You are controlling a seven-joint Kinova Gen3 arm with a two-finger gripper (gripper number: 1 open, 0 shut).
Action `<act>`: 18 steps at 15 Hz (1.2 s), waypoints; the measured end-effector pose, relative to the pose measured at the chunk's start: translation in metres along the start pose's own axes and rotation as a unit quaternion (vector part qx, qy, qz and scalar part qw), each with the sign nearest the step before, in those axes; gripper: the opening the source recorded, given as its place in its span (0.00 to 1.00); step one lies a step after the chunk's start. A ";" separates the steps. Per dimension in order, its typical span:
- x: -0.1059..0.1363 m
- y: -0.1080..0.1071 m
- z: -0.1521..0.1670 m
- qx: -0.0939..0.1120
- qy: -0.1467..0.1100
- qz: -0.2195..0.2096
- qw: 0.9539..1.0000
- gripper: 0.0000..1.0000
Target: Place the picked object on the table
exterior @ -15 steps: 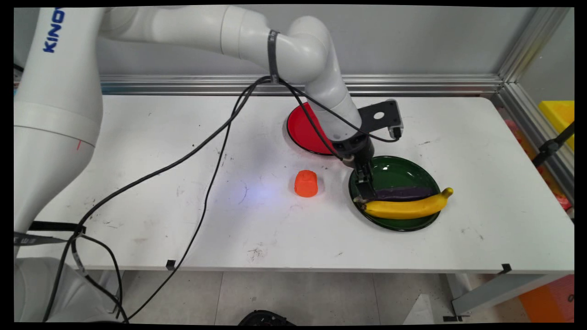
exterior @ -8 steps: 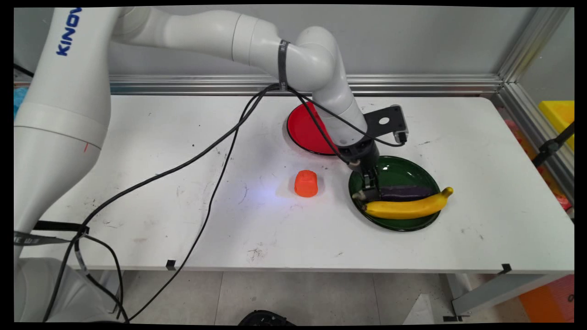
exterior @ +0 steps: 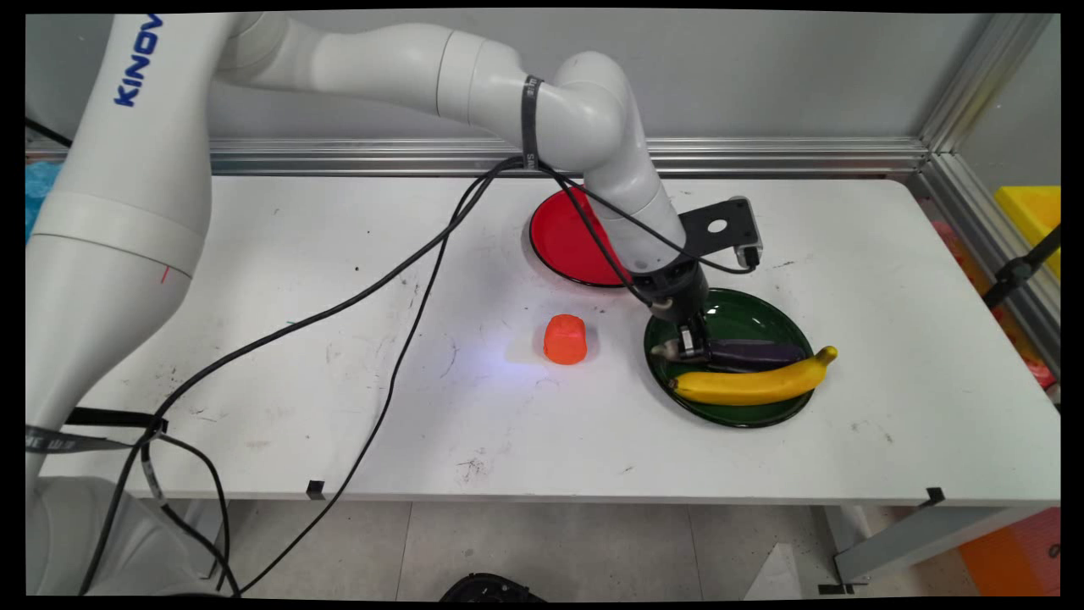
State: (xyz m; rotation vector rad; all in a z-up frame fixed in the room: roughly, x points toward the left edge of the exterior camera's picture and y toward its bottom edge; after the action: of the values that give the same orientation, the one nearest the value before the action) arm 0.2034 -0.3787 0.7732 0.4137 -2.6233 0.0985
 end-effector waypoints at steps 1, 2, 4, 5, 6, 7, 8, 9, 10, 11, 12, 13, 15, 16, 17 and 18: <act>0.001 0.000 -0.002 -0.001 0.000 0.002 1.000 0.00; 0.002 0.000 -0.006 -0.002 0.001 0.004 1.000 0.00; 0.004 0.001 -0.017 -0.003 0.002 0.009 1.000 0.00; 0.006 0.001 -0.021 -0.003 0.003 0.011 1.000 0.00; 0.007 0.002 -0.028 -0.003 0.004 0.014 1.000 0.00; 0.009 0.003 -0.038 -0.003 0.004 0.017 1.000 0.00; 0.010 0.003 -0.049 -0.002 0.004 0.019 1.000 0.00; 0.009 0.004 -0.059 -0.001 0.004 0.019 1.000 0.00; 0.009 0.006 -0.071 0.001 0.003 0.019 1.000 0.00; 0.007 0.007 -0.083 0.004 0.002 0.019 1.000 0.00; 0.004 0.009 -0.096 0.005 0.000 0.019 1.000 0.00; -0.001 0.012 -0.108 0.006 -0.003 0.021 1.000 0.00; -0.013 0.018 -0.129 0.004 -0.011 0.024 1.000 0.00; -0.019 0.022 -0.137 0.001 -0.015 0.027 1.000 0.00; -0.029 0.028 -0.148 -0.005 -0.021 0.032 0.999 0.00; -0.038 0.033 -0.156 -0.013 -0.027 0.039 0.999 0.00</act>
State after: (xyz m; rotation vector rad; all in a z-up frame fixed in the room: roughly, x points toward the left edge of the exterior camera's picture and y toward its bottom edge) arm 0.2950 -0.3146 0.8927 0.3080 -2.6911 0.0810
